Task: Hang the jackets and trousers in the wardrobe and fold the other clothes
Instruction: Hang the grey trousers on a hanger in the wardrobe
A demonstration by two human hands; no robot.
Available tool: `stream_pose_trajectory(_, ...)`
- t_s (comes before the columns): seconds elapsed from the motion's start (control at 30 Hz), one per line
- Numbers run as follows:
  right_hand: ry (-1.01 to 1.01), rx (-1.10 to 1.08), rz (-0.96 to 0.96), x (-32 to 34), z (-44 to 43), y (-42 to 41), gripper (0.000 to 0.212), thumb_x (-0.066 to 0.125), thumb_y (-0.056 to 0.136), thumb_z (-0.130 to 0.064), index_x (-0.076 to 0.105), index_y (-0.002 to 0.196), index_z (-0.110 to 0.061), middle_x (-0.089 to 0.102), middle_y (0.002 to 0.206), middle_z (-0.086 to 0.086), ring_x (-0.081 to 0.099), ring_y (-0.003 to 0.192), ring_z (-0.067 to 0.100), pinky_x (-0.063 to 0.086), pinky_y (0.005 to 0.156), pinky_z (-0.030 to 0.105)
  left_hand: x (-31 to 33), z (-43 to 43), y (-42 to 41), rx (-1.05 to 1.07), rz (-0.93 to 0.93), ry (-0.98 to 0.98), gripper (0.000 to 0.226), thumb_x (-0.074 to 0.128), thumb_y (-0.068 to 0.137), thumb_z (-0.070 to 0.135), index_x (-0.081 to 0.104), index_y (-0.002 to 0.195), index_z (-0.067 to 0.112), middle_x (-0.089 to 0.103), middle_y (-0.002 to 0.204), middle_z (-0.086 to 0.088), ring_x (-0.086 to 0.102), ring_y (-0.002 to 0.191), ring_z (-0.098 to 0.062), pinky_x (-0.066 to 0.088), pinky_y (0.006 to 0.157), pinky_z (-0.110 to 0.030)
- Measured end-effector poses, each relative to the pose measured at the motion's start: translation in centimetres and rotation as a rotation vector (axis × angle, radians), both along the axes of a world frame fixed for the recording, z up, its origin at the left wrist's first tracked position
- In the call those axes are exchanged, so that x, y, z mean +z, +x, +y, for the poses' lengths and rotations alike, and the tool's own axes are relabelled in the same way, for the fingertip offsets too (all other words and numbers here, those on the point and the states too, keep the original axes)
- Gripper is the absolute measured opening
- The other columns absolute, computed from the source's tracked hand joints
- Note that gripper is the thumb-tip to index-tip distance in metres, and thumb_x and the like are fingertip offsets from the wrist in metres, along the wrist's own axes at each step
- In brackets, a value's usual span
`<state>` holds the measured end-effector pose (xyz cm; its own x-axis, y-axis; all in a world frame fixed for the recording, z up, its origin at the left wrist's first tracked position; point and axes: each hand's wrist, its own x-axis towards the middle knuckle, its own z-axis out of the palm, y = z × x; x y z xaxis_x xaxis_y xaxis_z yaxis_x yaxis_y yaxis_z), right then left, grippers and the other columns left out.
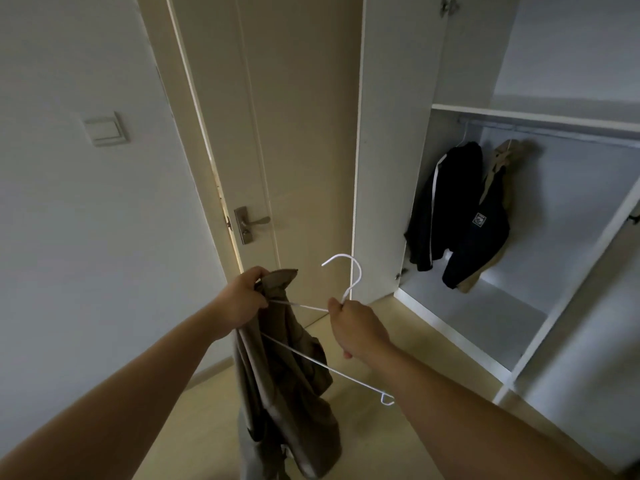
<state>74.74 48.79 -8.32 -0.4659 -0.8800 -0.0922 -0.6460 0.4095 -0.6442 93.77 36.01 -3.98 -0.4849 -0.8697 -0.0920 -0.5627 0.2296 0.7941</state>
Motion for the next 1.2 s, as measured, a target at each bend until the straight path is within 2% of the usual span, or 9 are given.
stream_pose_trajectory(0.2, 0.04, -0.149, -0.058, -1.1, 1.9, -1.1, 0.057, 0.026, 0.107, -0.051, 0.06, 0.077, -0.017, 0.067, 0.06, 0.002, 0.063, 0.039, 0.009, 0.048, 0.053, 0.025, -0.6, -0.5, -2.3, 0.031, 0.108, 0.103, 0.036, 0.061, 0.081, -0.009, 0.065, 0.105, 0.018, 0.065, 0.1, -0.013, 0.063, 0.095, -0.031, 0.057, 0.078, -0.042)
stream_pose_trajectory(0.4, 0.06, -0.311, -0.084, -1.2, 4.3, -2.9, 0.052, 0.025, 0.109, -0.043, 0.064, 0.096, -0.011, 0.063, 0.063, 0.0, 0.06, 0.038, 0.006, 0.046, 0.048, 0.02, -0.1, -0.2, -7.5, -0.203, 0.096, 0.045, 0.037, 0.06, 0.074, -0.02, 0.061, 0.09, 0.013, 0.061, 0.084, -0.007, 0.058, 0.086, -0.025, 0.044, 0.067, -0.029)
stream_pose_trajectory(0.57, -0.072, -0.55, -0.29, -1.3, 6.5, -5.4, 0.037, 0.031, 0.108, -0.03, 0.055, 0.124, -0.006, 0.068, 0.096, 0.014, 0.071, 0.079, 0.026, 0.061, 0.079, 0.041, 0.2, 0.5, -13.4, -0.434, 0.087, 0.018, 0.04, 0.058, 0.072, -0.02, 0.061, 0.087, 0.016, 0.062, 0.086, -0.01, 0.058, 0.085, -0.023, 0.041, 0.071, -0.031)
stream_pose_trajectory(0.7, -0.16, -0.623, -0.273, -2.8, 7.0, -8.0, 0.049, 0.03, 0.107, -0.047, 0.057, 0.087, -0.011, 0.059, 0.076, 0.005, 0.057, 0.067, 0.02, 0.054, 0.073, 0.034, 1.0, 1.3, -18.7, -0.571, 0.11, -0.021, 0.036, 0.057, 0.075, -0.018, 0.064, 0.094, 0.012, 0.066, 0.094, -0.014, 0.061, 0.088, -0.021, 0.046, 0.073, -0.029)
stream_pose_trajectory(0.8, -0.205, -0.644, -0.249, -2.7, 5.7, -10.2, 0.051, 0.03, 0.106, -0.051, 0.054, 0.079, -0.014, 0.055, 0.07, -0.002, 0.051, 0.061, 0.008, 0.039, 0.055, 0.019, 1.9, 1.5, -22.8, -0.655, 0.119, -0.1, 0.036, 0.056, 0.077, -0.019, 0.062, 0.089, 0.015, 0.065, 0.091, -0.011, 0.06, 0.088, -0.02, 0.045, 0.074, -0.029)
stream_pose_trajectory(0.87, -0.225, -0.645, -0.239, -2.3, 4.4, -11.8, 0.055, 0.027, 0.108, -0.049, 0.057, 0.077, -0.013, 0.057, 0.069, -0.002, 0.058, 0.066, 0.011, 0.041, 0.058, 0.018, 2.5, 1.1, -25.2, -0.667, 0.107, -0.147, 0.039, 0.054, 0.079, -0.019, 0.061, 0.086, 0.018, 0.065, 0.088, -0.007, 0.06, 0.086, -0.018, 0.045, 0.074, -0.025)
stream_pose_trajectory(0.97, -0.273, -0.635, -0.295, -2.1, 2.1, -13.9, 0.055, 0.026, 0.108, -0.047, 0.058, 0.091, -0.006, 0.057, 0.076, 0.005, 0.06, 0.075, 0.022, 0.047, 0.073, 0.033, 3.7, -0.2, -28.1, -0.666, 0.11, -0.254, 0.039, 0.055, 0.08, -0.017, 0.06, 0.087, 0.021, 0.062, 0.081, 0.005, 0.058, 0.08, -0.008, 0.04, 0.066, -0.01)
stream_pose_trajectory(1.1, -0.366, -0.68, -0.402, -1.9, -1.1, -16.3, 0.041, 0.033, 0.106, -0.049, 0.053, 0.113, -0.013, 0.062, 0.083, 0.001, 0.061, 0.072, 0.011, 0.045, 0.06, 0.018, 5.9, -1.7, -31.3, -0.685, 0.172, -0.344, 0.041, 0.057, 0.082, -0.015, 0.06, 0.088, 0.025, 0.061, 0.078, 0.014, 0.057, 0.071, 0.015, 0.04, 0.065, -0.004)
stream_pose_trajectory(1.2, -0.432, -0.715, -0.397, -1.5, -3.4, -18.1, 0.033, 0.041, 0.105, -0.045, 0.051, 0.123, -0.019, 0.066, 0.101, 0.006, 0.066, 0.089, 0.022, 0.059, 0.08, 0.039, 7.0, -2.6, -33.1, -0.709, 0.205, -0.326, 0.04, 0.056, 0.084, -0.015, 0.06, 0.088, 0.024, 0.062, 0.079, 0.013, 0.058, 0.072, 0.013, 0.041, 0.066, -0.004)
